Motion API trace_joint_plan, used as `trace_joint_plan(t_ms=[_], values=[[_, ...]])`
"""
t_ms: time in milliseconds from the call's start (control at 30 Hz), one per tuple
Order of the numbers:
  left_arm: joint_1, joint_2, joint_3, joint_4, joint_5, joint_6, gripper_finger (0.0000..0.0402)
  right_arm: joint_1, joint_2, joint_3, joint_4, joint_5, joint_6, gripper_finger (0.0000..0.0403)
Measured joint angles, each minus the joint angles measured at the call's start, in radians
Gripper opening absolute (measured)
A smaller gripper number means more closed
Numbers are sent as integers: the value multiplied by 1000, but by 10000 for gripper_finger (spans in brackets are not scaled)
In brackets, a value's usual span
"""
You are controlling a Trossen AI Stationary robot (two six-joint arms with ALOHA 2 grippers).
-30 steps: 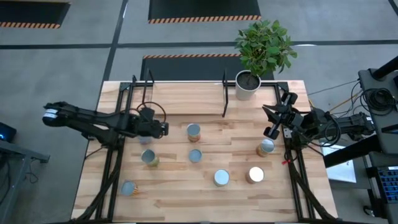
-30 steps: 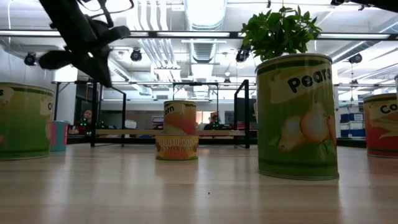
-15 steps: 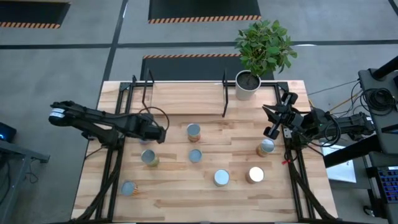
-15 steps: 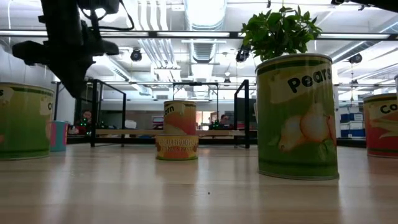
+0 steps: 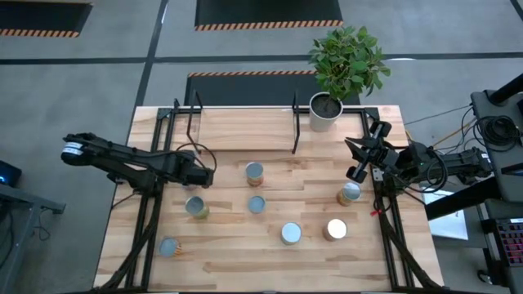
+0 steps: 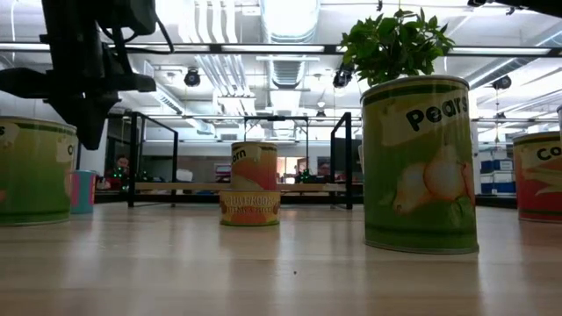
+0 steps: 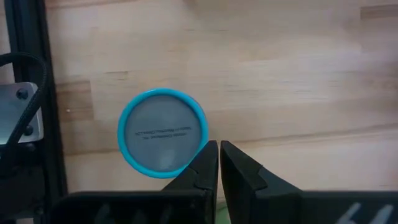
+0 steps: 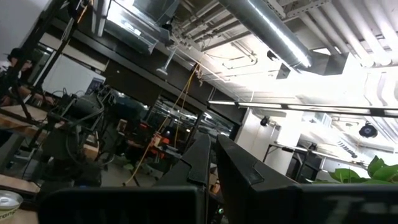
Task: Pick and place cans onto a shelf
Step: Put the canned mixed vegetables on the shelf
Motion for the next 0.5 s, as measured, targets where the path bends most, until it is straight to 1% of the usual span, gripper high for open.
trace_joint_plan(t_ms=[100,233,333,500], values=[[0,0,0,2,-1,0,8,0,0,0,0,0,-5,18],[0,0,0,3,-1,9,43,0,0,0,0,0,-7,18],[0,0,0,4,-1,10,83,0,0,0,0,0,-8,18],[0,2,-2,-10,-17,1,168,0,0,0,0,0,-8,18]])
